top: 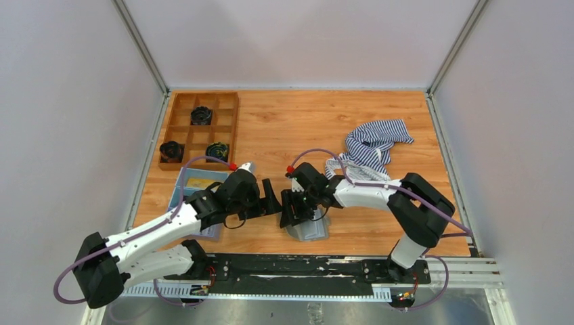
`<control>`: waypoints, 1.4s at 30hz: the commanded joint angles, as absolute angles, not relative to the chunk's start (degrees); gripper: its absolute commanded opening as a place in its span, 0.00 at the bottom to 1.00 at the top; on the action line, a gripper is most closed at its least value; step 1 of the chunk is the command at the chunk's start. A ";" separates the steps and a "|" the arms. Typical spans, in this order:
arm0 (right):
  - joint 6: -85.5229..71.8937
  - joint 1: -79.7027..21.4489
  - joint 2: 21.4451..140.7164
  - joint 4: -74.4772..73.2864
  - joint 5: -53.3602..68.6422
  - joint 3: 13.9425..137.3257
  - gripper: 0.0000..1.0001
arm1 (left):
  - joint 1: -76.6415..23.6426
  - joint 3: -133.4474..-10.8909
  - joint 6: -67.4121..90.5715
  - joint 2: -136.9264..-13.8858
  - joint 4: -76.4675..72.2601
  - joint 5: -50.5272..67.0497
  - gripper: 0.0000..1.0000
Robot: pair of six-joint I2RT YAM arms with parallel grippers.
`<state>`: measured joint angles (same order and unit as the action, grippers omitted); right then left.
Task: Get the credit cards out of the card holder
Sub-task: Open the card holder at the center of the board.
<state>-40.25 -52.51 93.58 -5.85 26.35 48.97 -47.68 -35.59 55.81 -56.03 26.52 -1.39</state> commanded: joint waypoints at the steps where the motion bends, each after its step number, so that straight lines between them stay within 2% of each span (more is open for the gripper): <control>1: -37.86 -52.73 94.59 -11.62 26.98 50.13 0.55 | -47.37 -34.93 59.02 -53.47 21.29 0.14 0.91; 14: -36.92 -51.55 70.40 -18.97 15.54 43.72 0.62 | -47.37 -37.54 57.72 -51.47 22.21 -1.70 0.86; 24: -45.22 -38.12 50.30 -21.32 6.32 30.41 0.58 | -50.32 -45.16 56.03 -58.63 20.74 -0.35 0.83; 31: -43.46 -32.05 49.65 -28.00 7.29 29.58 0.54 | -55.01 -52.56 57.28 -73.79 11.29 7.02 0.82; 37: -43.99 -27.99 47.03 -29.66 8.38 27.10 0.54 | -57.10 -60.94 54.93 -88.07 10.00 11.16 0.85; 42: -44.08 -27.17 44.97 -30.79 9.23 25.39 0.54 | -57.13 -61.41 54.66 -91.59 9.03 12.88 0.85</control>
